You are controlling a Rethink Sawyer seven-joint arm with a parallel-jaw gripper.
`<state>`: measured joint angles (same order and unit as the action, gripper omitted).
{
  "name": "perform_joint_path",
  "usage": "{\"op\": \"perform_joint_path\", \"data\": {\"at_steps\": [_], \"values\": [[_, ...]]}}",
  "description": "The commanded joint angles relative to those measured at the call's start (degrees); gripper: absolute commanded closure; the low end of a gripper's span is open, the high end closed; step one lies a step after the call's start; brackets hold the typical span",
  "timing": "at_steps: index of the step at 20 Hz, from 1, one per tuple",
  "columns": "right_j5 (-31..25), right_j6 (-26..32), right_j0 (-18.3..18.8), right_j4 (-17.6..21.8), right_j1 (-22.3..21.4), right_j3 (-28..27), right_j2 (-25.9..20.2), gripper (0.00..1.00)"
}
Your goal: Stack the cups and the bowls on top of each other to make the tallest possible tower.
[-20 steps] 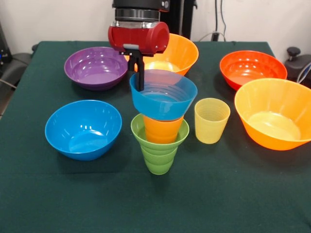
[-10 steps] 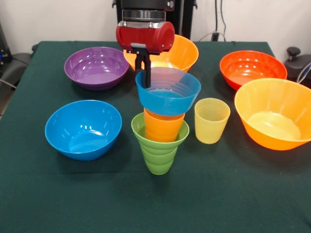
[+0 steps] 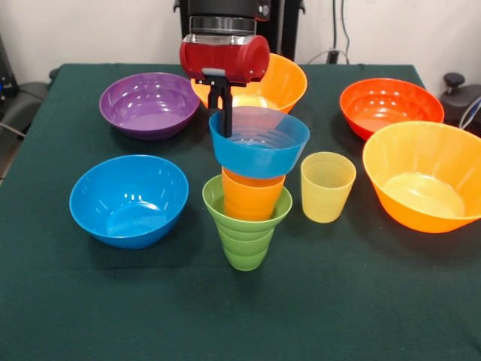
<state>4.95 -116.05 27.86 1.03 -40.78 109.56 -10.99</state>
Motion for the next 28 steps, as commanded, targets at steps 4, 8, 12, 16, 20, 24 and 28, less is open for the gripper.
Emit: {"op": "perform_joint_path", "data": {"at_steps": [4,8,12,16,20,24,28], "values": [[-2.63,-4.99,1.56,1.57,2.89,-2.93,-5.09,1.00],[-6.10,-3.42,2.40,0.92,2.33,-4.72,-5.13,1.00],[-9.49,-2.66,3.36,0.29,1.38,-4.81,-5.89,1.00],[-9.39,-3.53,3.09,0.24,0.91,-4.05,-6.02,1.00],[-9.24,-4.13,2.67,0.32,0.87,-3.40,-5.66,1.00],[-8.77,-4.31,3.02,0.50,1.06,-3.05,-5.90,1.00],[-8.55,-4.41,2.75,0.24,1.61,-3.85,-5.64,1.00]]}}
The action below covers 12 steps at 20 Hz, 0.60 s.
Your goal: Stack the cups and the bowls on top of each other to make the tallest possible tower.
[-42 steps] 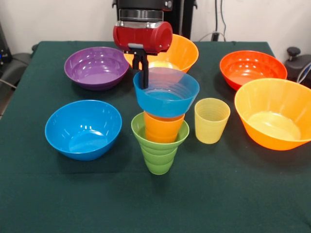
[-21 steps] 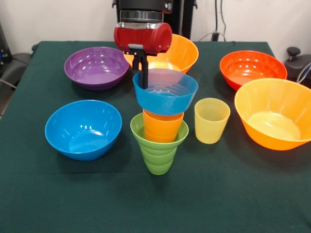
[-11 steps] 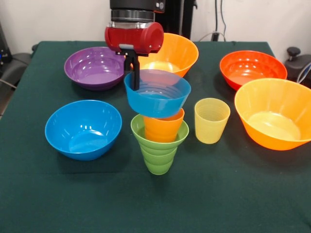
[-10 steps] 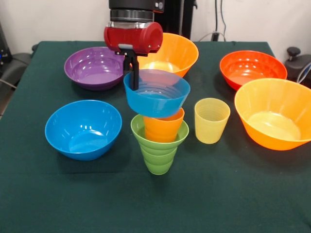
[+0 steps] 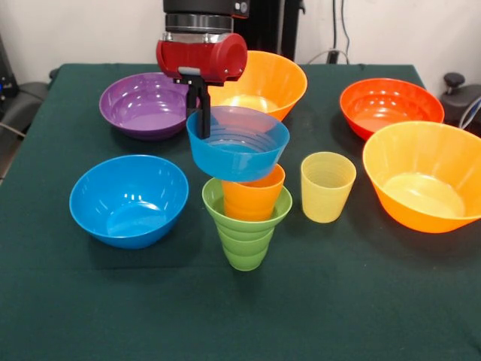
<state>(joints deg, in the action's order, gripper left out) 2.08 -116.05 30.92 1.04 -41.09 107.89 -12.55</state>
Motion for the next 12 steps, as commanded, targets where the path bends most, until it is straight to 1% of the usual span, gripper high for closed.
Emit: {"op": "perform_joint_path", "data": {"at_steps": [1,5,9,12], "values": [[-5.45,-4.64,-0.50,0.07,2.04,-2.28,-3.97,1.00],[-6.20,-4.61,-1.23,-0.70,2.42,-3.88,-3.19,1.00],[-7.51,-4.02,-0.55,-0.81,2.39,-4.58,-3.51,1.00],[-7.09,-3.95,0.20,-0.31,2.36,-3.92,-4.20,1.00]]}}
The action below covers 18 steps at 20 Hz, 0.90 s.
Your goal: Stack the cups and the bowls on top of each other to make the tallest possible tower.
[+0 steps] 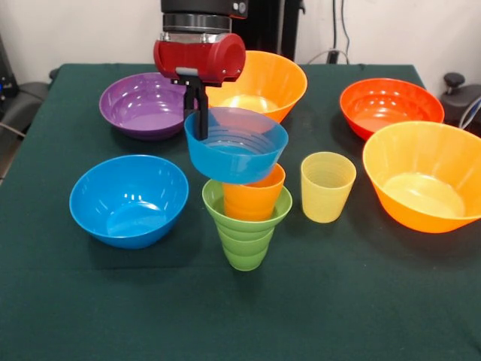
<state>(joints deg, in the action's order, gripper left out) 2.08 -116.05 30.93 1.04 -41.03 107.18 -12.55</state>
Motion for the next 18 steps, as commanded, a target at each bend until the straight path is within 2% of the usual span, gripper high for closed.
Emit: {"op": "perform_joint_path", "data": {"at_steps": [1,7,10,18], "values": [[-7.11,-3.81,0.63,-0.09,2.21,-2.94,-4.54,1.00],[-7.20,-4.09,-0.22,-0.48,2.73,-3.75,-4.14,1.00],[-9.11,-3.65,-1.13,-1.30,3.20,-5.96,-3.32,1.00],[-8.81,-4.87,-1.15,-1.51,2.93,-4.96,-3.45,1.00]]}}
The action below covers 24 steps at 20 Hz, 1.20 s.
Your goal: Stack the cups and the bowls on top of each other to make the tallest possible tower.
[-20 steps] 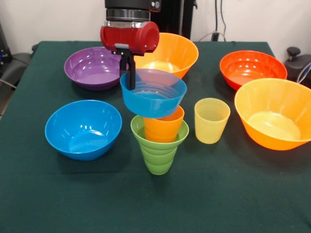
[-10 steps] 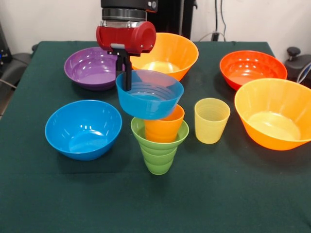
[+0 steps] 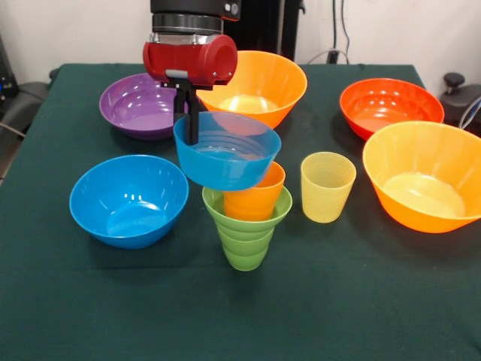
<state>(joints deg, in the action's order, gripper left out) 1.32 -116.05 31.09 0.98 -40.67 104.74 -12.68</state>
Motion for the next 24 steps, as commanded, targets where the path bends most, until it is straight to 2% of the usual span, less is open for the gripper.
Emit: {"op": "perform_joint_path", "data": {"at_steps": [1,17,24], "values": [[-8.09,-4.85,-1.14,-1.47,2.68,-2.65,-3.45,1.00],[-8.98,-6.45,-2.15,-3.32,1.65,-1.13,-2.60,1.00],[-7.15,-7.22,-2.95,-3.70,0.79,1.50,-2.43,1.00]]}}
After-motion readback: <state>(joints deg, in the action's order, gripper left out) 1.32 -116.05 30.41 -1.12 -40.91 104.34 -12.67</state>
